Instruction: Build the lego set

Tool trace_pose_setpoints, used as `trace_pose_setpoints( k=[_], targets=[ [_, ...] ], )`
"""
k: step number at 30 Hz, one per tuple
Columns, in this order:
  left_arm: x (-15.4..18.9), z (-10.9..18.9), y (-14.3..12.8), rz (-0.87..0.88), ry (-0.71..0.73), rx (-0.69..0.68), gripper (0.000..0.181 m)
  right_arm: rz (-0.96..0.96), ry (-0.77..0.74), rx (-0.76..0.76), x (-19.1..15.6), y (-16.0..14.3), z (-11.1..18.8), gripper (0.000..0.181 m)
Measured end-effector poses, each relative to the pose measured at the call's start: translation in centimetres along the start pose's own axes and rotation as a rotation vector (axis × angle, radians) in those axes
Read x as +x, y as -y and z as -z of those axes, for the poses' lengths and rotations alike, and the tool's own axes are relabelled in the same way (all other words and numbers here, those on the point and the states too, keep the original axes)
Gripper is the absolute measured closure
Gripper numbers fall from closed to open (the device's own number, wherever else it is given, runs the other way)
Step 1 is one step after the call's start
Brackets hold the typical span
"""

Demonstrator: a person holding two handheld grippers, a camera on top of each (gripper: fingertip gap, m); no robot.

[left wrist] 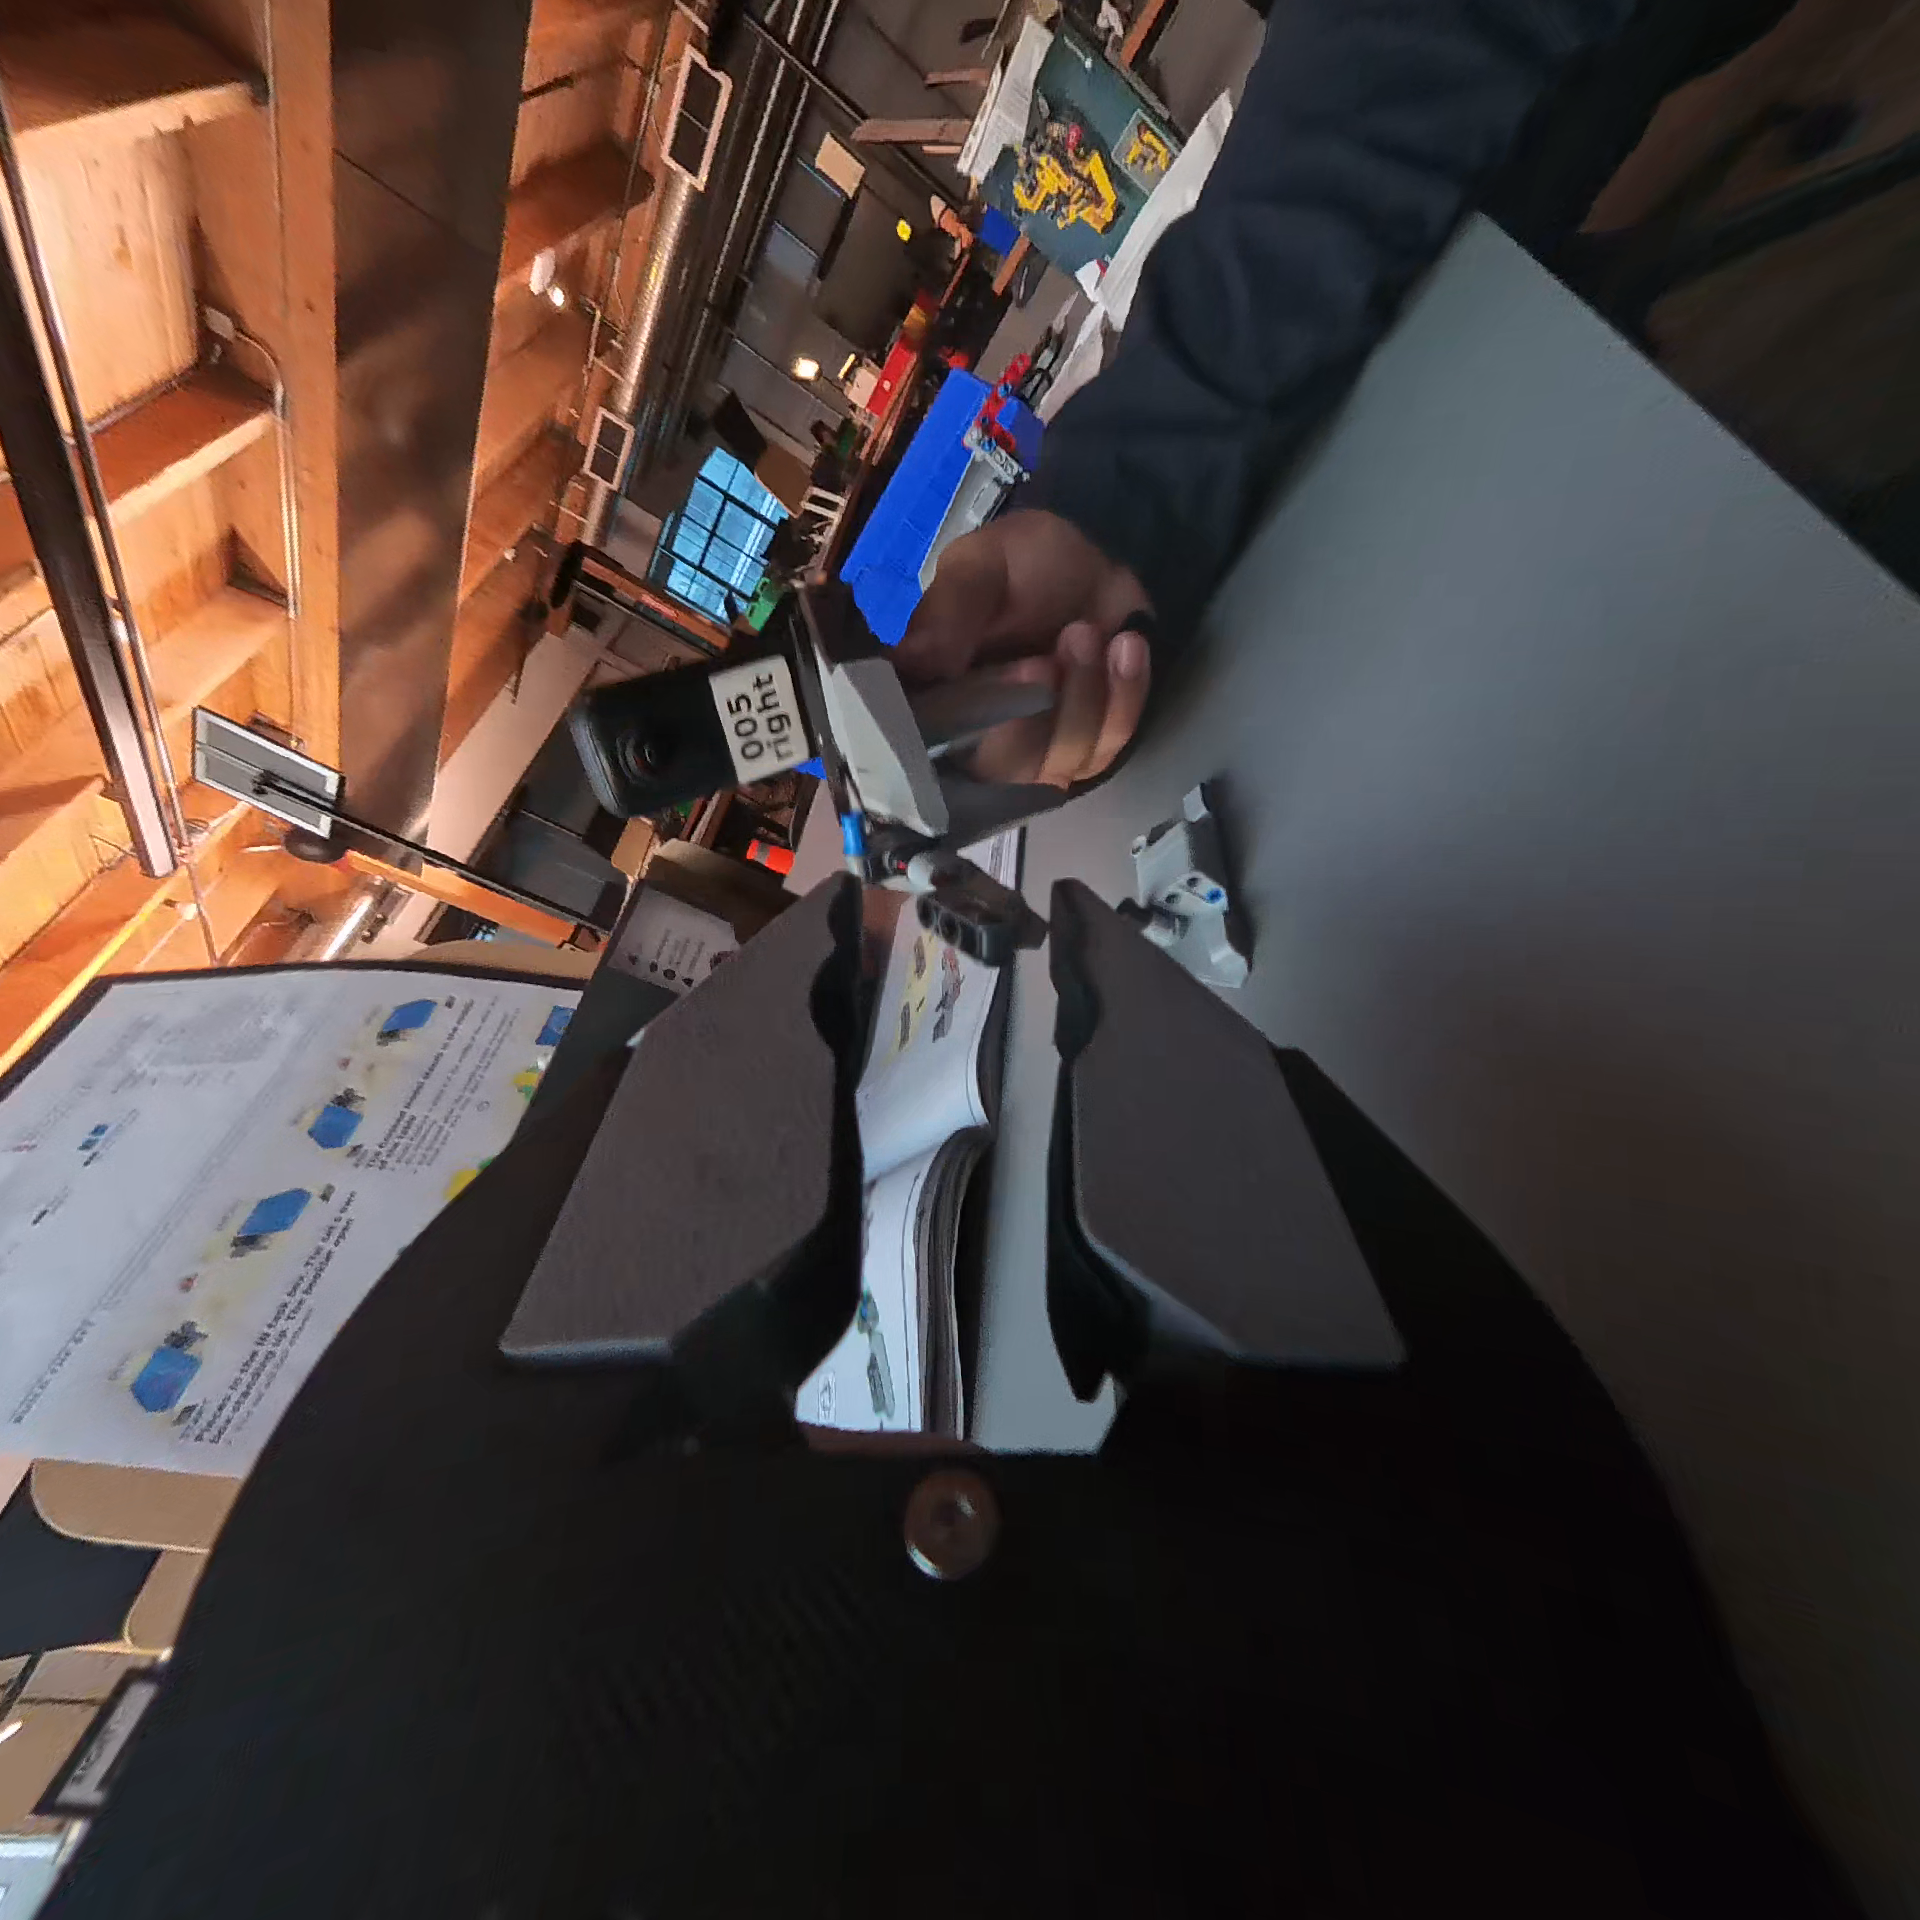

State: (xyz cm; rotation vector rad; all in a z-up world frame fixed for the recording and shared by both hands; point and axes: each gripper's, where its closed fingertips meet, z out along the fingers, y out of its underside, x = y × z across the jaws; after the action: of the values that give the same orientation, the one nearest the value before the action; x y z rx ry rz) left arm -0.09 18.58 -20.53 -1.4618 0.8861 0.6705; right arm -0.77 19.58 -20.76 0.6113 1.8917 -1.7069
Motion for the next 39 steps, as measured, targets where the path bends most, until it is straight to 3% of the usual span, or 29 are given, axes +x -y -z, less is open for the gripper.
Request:
trace_pose_setpoints(
  k=[6,11,14,17,22,26,29,31,39],
  targets=[
    [0.5,0.0,0.2,-0.064,-0.009,0.005,0.181,-0.048,0.014,-0.053,0.6,-1.0,-1.0,0.176],
    [-0.4,0.7,1.2,0.041,0.007,0.081,0.155,-0.018,-0.023,-0.047,0.9,-0.8,-0.5,0.177],
    [-1.7,0.7,-1.1,0.192,0.001,0.001,0.153,0.011,-0.048,0.022,0.9,0.3,0.6,0.177],
    [-0.3,0.2,-3.6,0.403,-0.136,-0.103,0.148,0.040,-0.046,0.058,0.5,1.0,1.3,0.177],
    [0.1,-0.1,-2.2,0.578,-0.204,-0.009,0.153,0.088,-0.108,0.028,0.9,0.6,0.8,0.176],
    [0.4,-0.4,-2.7,0.563,-0.206,-0.067,0.175,0.134,-0.169,0.072,1.3,1.5,1.2,0.176],
    [0.6,-0.6,-3.4,0.543,-0.202,-0.118,0.175,0.175,-0.238,0.061,2.1,1.5,1.5,0.176],
    [1.1,-0.5,-2.7,0.510,-0.219,-0.082,0.176,0.174,-0.254,0.044,2.4,1.3,1.2,0.173],
    [1.8,-1.1,-0.8,0.317,-0.163,-0.042,0.173,0.103,-0.134,0.001,1.8,0.3,-0.4,0.181]
  ],
)
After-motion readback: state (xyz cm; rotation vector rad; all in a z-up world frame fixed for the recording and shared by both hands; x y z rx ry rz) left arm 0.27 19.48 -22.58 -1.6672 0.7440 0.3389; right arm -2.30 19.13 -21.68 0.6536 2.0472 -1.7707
